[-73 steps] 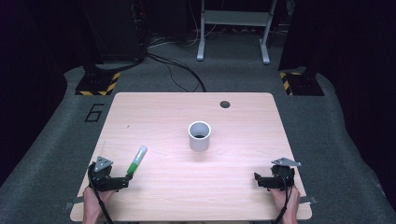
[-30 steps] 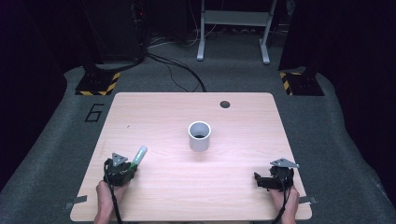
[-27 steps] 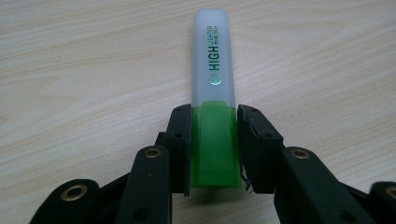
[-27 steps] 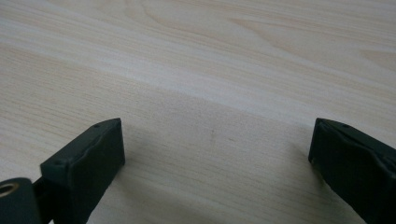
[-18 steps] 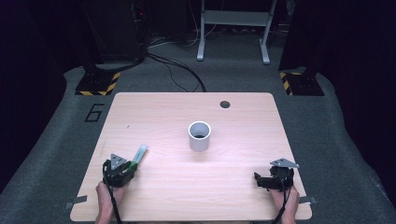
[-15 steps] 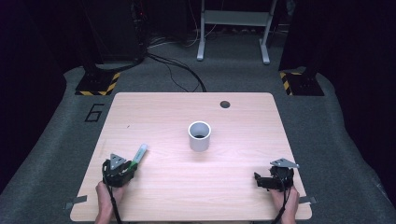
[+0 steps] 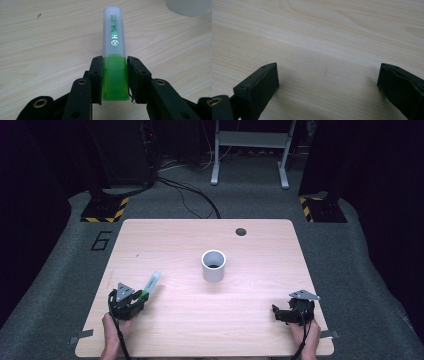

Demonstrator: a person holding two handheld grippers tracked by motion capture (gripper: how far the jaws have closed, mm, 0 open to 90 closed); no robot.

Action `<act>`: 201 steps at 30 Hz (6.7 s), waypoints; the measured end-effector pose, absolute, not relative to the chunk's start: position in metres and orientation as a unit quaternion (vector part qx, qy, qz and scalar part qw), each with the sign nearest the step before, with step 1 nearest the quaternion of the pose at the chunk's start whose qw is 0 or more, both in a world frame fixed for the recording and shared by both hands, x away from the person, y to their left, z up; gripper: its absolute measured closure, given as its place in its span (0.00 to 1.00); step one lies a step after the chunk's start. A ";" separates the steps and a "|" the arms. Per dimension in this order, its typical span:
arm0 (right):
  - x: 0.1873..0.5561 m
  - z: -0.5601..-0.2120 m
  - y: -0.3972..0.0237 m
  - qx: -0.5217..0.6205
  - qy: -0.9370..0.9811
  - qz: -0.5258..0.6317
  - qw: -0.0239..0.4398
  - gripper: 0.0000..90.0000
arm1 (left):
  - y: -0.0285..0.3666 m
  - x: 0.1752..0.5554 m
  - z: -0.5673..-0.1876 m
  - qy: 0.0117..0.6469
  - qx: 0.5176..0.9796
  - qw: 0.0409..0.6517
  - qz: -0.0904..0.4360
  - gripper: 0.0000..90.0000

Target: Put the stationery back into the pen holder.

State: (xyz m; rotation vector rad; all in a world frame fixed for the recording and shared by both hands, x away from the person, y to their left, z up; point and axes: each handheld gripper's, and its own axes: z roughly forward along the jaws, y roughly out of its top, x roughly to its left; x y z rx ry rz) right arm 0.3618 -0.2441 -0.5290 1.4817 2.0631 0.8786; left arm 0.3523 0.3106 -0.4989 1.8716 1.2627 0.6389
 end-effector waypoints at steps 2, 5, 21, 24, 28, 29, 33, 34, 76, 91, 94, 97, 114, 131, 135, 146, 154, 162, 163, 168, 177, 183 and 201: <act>0.362 -0.529 -0.244 0.539 0.746 0.320 0.227 0.03 | 0.310 0.352 -0.497 0.493 0.738 0.390 0.246 0.74; 0.362 -0.529 -0.244 0.539 0.746 0.320 0.227 0.03 | 0.308 0.351 -0.492 0.486 0.741 0.391 0.248 0.74; 0.361 -0.530 -0.244 0.539 0.744 0.321 0.231 0.04 | 0.294 0.354 -0.470 0.459 0.746 0.411 0.251 0.74; 0.361 -0.530 -0.244 0.539 0.744 0.321 0.231 0.04 | 0.292 0.356 -0.466 0.453 0.752 0.410 0.248 0.74; 0.361 -0.530 -0.244 0.538 0.744 0.321 0.231 0.04 | 0.287 0.359 -0.460 0.446 0.755 0.412 0.248 0.74; 0.361 -0.530 -0.244 0.538 0.744 0.321 0.231 0.04 | 0.287 0.359 -0.460 0.446 0.755 0.412 0.248 0.74; 0.361 -0.530 -0.243 0.539 0.744 0.321 0.231 0.04 | 0.282 0.361 -0.456 0.440 0.753 0.418 0.253 0.74; 0.361 -0.530 -0.243 0.539 0.744 0.321 0.231 0.04 | 0.281 0.362 -0.454 0.437 0.758 0.416 0.249 0.74; 0.361 -0.529 -0.244 0.538 0.745 0.321 0.231 0.04 | 0.226 0.400 -0.415 0.364 0.792 0.440 0.216 0.74; 0.361 -0.529 -0.243 0.537 0.745 0.321 0.231 0.04 | 0.212 0.412 -0.406 0.346 0.805 0.437 0.205 0.74; 0.360 -0.529 -0.243 0.541 0.743 0.320 0.229 0.04 | 0.206 0.414 -0.403 0.339 0.810 0.435 0.200 0.74; 0.361 -0.530 -0.243 0.536 0.745 0.322 0.231 0.04 | 0.202 0.419 -0.401 0.335 0.818 0.429 0.188 0.74; 0.361 -0.529 -0.243 0.541 0.743 0.321 0.230 0.04 | 0.193 0.431 -0.394 0.322 0.830 0.417 0.181 0.74; 0.361 -0.529 -0.243 0.540 0.743 0.321 0.230 0.04 | 0.183 0.445 -0.384 0.312 0.860 0.374 0.150 0.74; 0.361 -0.529 -0.243 0.538 0.744 0.321 0.230 0.04 | 0.178 0.449 -0.384 0.309 0.867 0.362 0.147 0.74; 0.361 -0.529 -0.243 0.539 0.744 0.322 0.230 0.04 | 0.164 0.459 -0.387 0.314 0.881 0.330 0.128 0.74; 0.360 -0.529 -0.243 0.541 0.743 0.321 0.230 0.05 | 0.155 0.464 -0.390 0.318 0.890 0.307 0.111 0.74; 0.361 -0.530 -0.243 0.539 0.744 0.321 0.231 0.05 | 0.151 0.471 -0.395 0.328 0.891 0.297 0.099 0.74; 0.361 -0.529 -0.243 0.538 0.745 0.321 0.230 0.05 | 0.150 0.472 -0.395 0.330 0.891 0.297 0.100 0.74; 0.360 -0.529 -0.243 0.541 0.743 0.321 0.229 0.05 | 0.146 0.477 -0.397 0.334 0.892 0.290 0.093 0.74; 0.360 -0.529 -0.243 0.541 0.743 0.321 0.230 0.05 | 0.134 0.487 -0.395 0.330 0.903 0.265 0.075 0.74; 0.360 -0.529 -0.243 0.541 0.743 0.321 0.229 0.05 | 0.133 0.490 -0.395 0.335 0.896 0.281 0.080 0.74; 0.361 -0.529 -0.243 0.542 0.743 0.321 0.229 0.05 | 0.144 0.462 -0.387 0.343 0.857 0.367 0.117 0.16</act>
